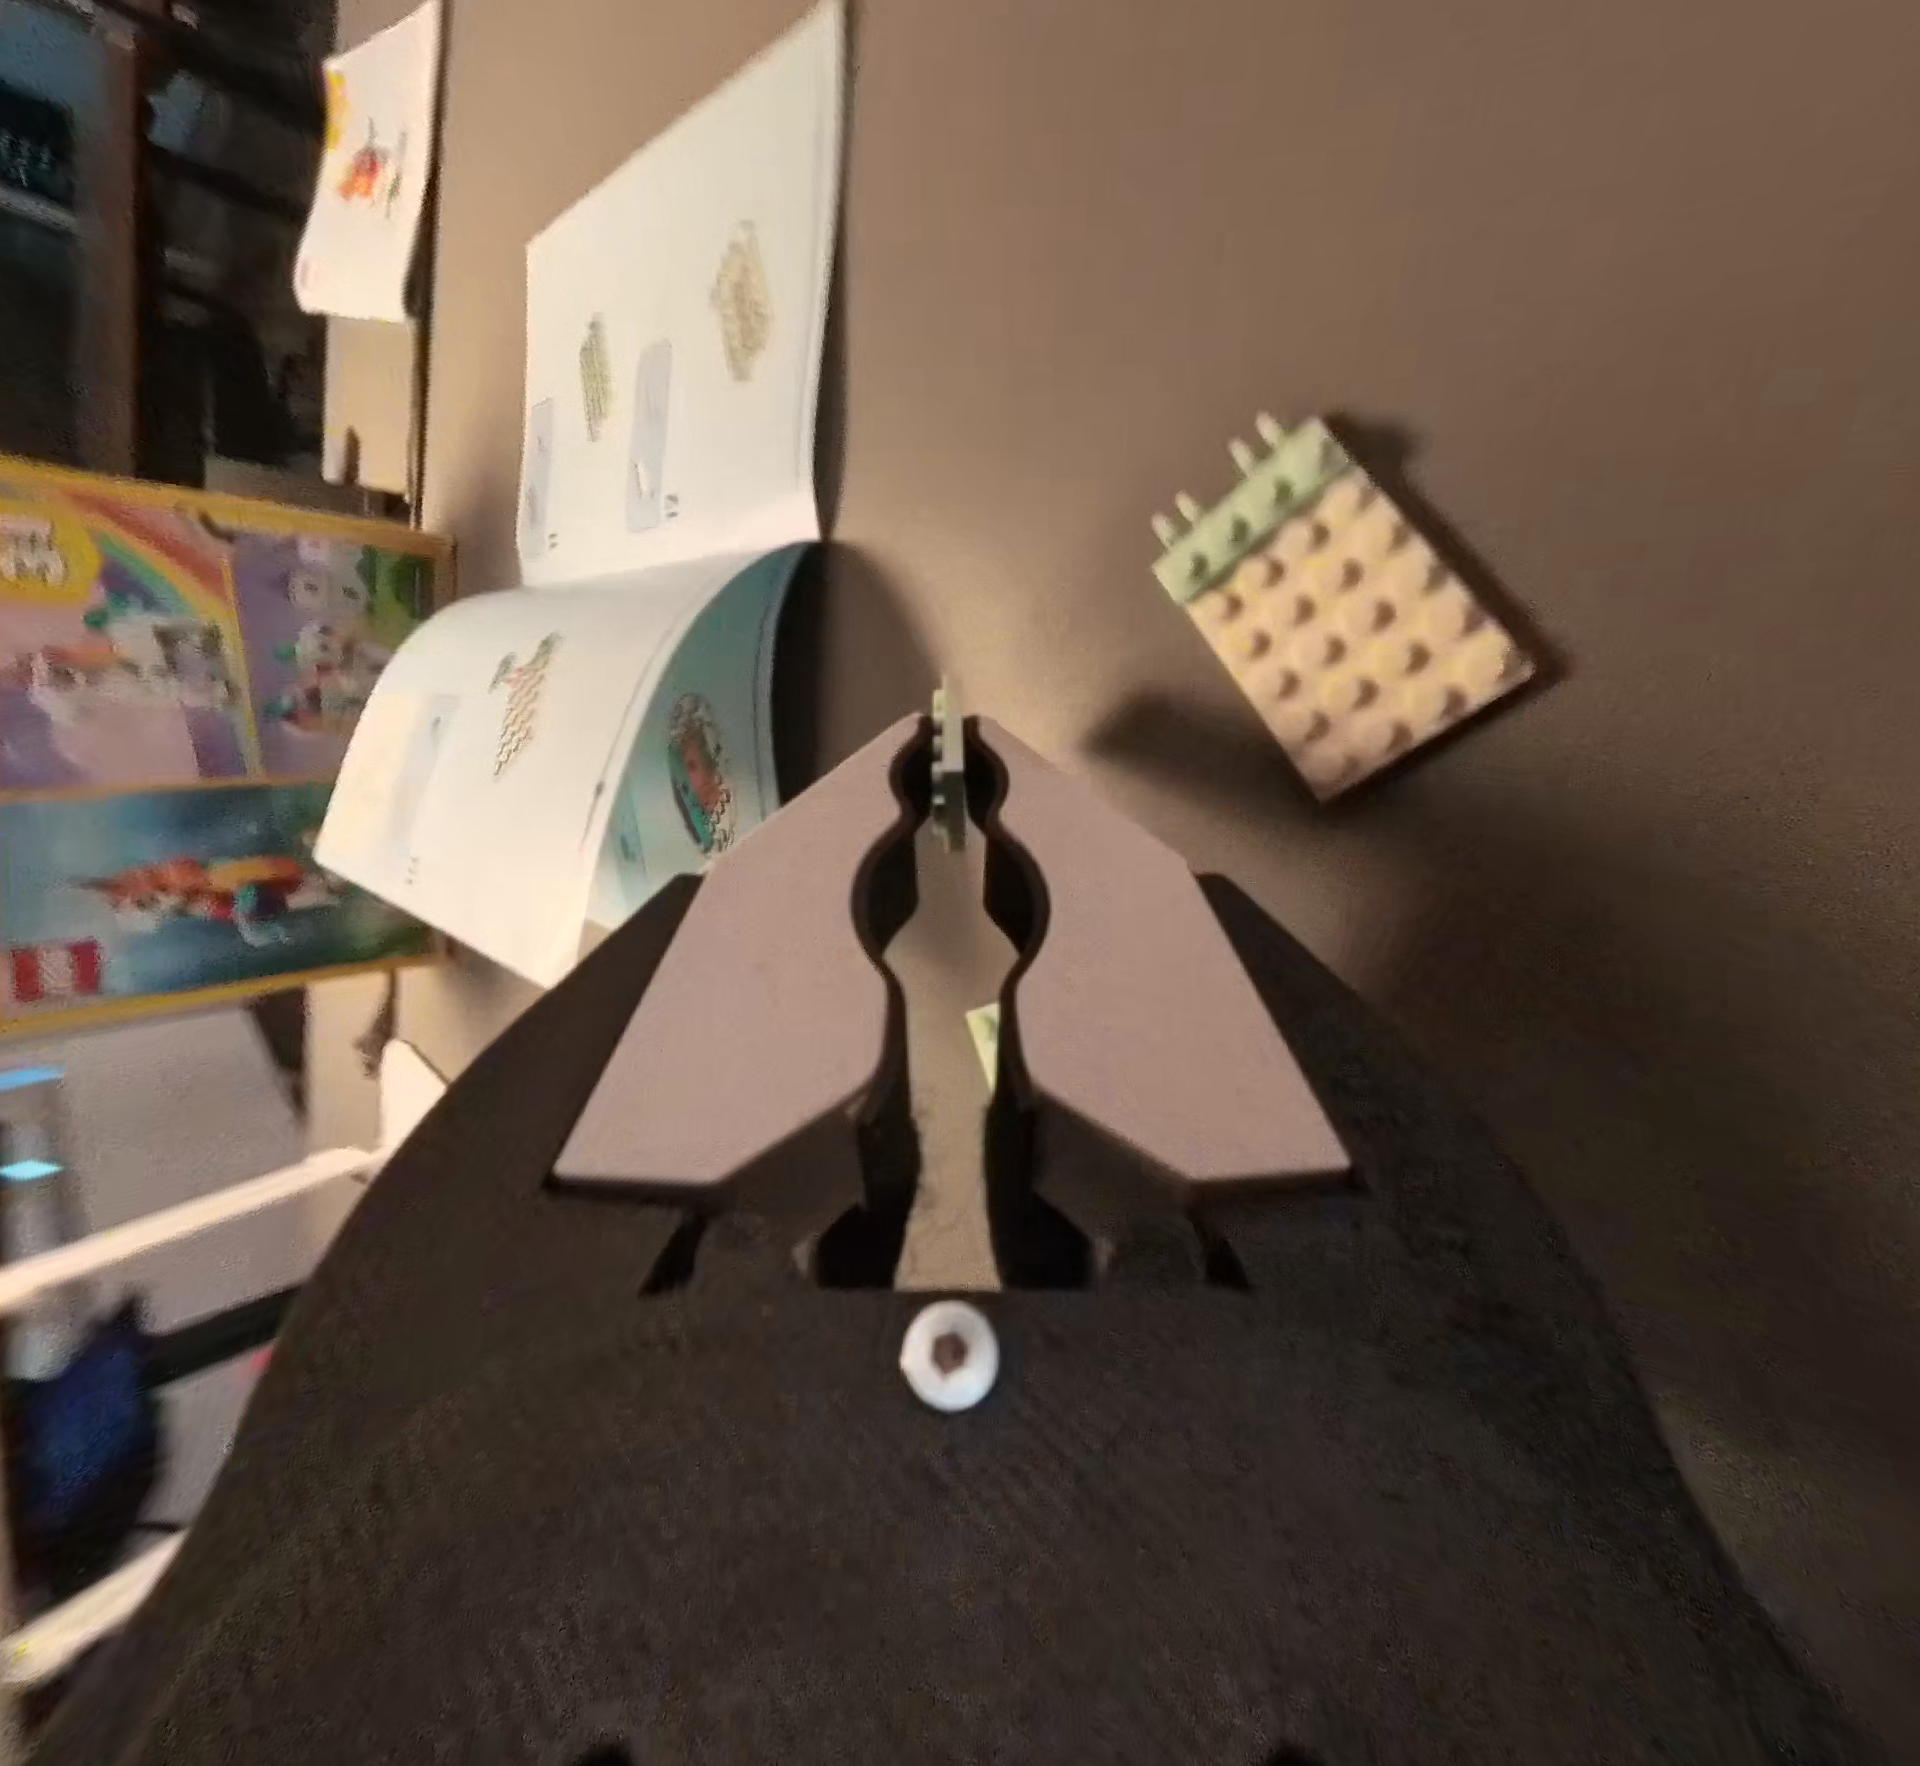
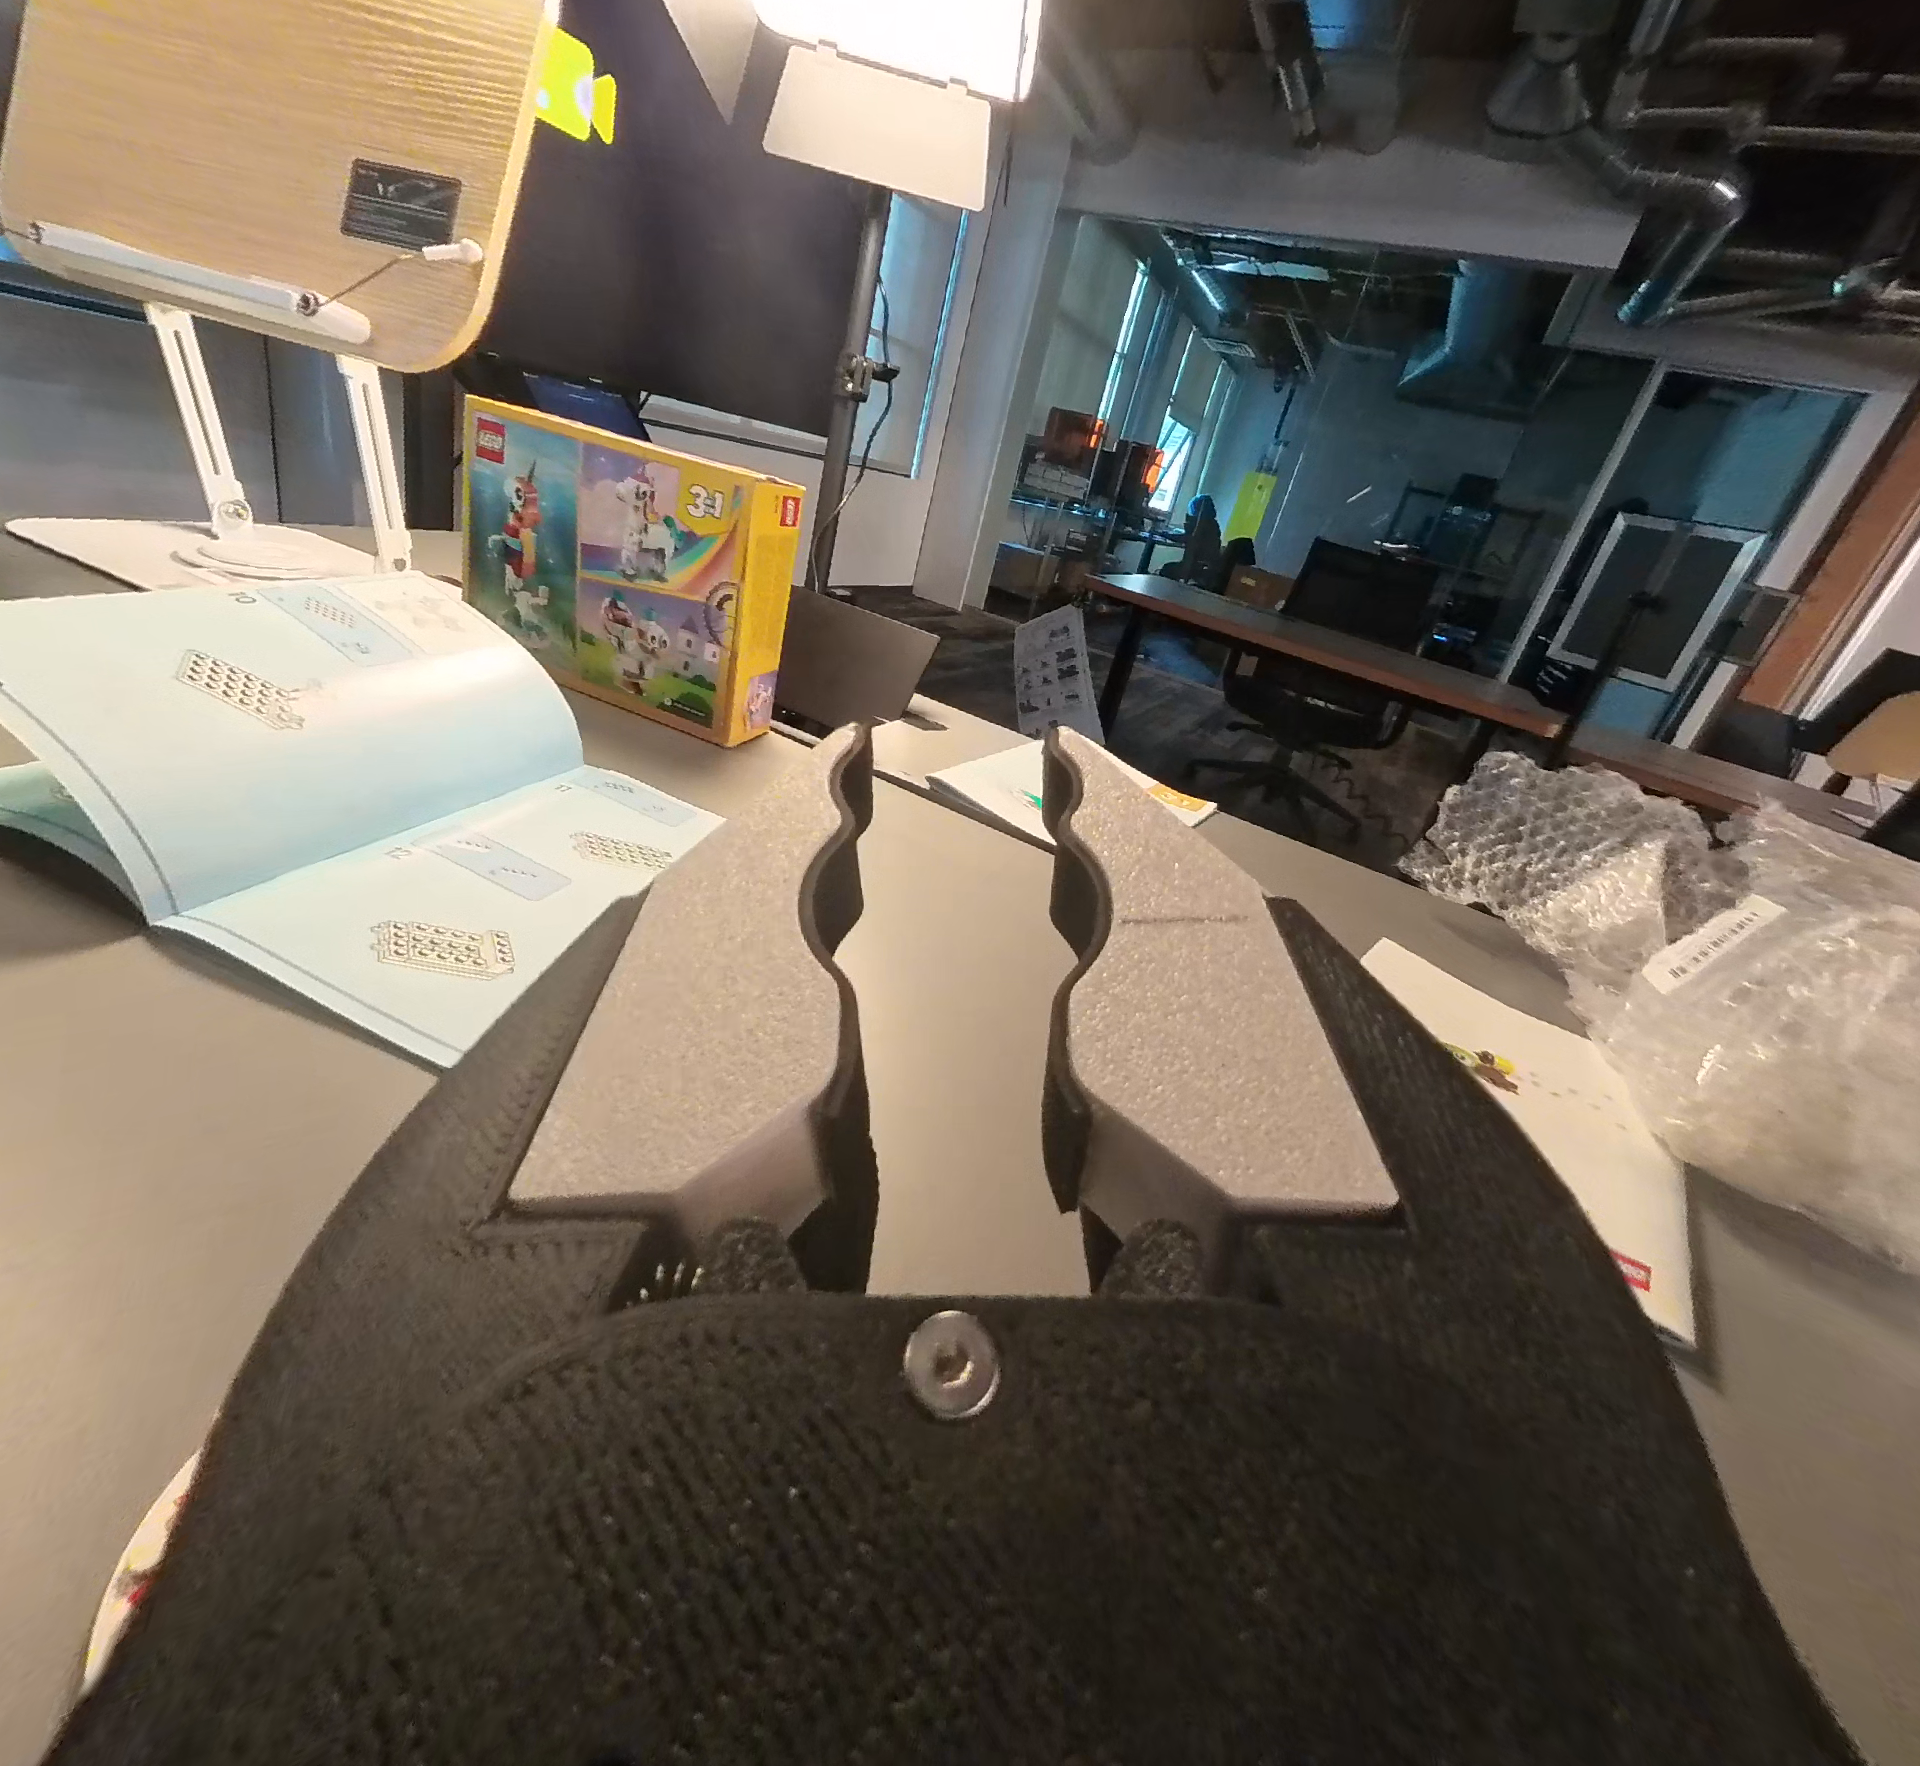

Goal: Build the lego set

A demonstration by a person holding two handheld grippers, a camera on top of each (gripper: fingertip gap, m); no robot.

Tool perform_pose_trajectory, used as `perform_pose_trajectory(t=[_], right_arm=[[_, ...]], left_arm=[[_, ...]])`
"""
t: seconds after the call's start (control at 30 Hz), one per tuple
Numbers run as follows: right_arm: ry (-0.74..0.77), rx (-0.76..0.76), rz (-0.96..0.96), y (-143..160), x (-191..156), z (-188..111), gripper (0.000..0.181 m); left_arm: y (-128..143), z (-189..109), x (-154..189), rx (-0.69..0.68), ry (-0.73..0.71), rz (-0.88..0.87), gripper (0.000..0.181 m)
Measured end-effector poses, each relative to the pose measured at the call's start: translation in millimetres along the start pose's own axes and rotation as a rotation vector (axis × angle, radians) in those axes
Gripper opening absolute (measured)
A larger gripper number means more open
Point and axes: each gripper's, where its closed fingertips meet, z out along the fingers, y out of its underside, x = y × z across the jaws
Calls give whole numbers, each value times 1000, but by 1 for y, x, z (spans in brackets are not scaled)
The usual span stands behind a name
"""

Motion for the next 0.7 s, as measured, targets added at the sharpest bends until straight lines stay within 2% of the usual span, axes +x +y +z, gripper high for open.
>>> perform_pose_trajectory(t=[0.13, 0.27, 0.37, 0.57, 0.7], right_arm=[[-2, -1, -15, -1, -1, 0, 31], [-3, 0, -13, -1, -1, 1, 31], [-4, -1, -14, -1, -1, 1, 31], [-10, 3, -18, -2, -2, 1, 31], [-43, 24, -22, -7, -8, 0, 33]], left_arm=[[14, 8, 4, -46, 12, 172, 4], [15, 1, 5, -26, 104, 137, 20], [19, -4, 0, -41, 153, 63, 33], [31, -11, 0, -33, 255, -216, 58], [34, -24, 7, 6, 312, -392, 65]])
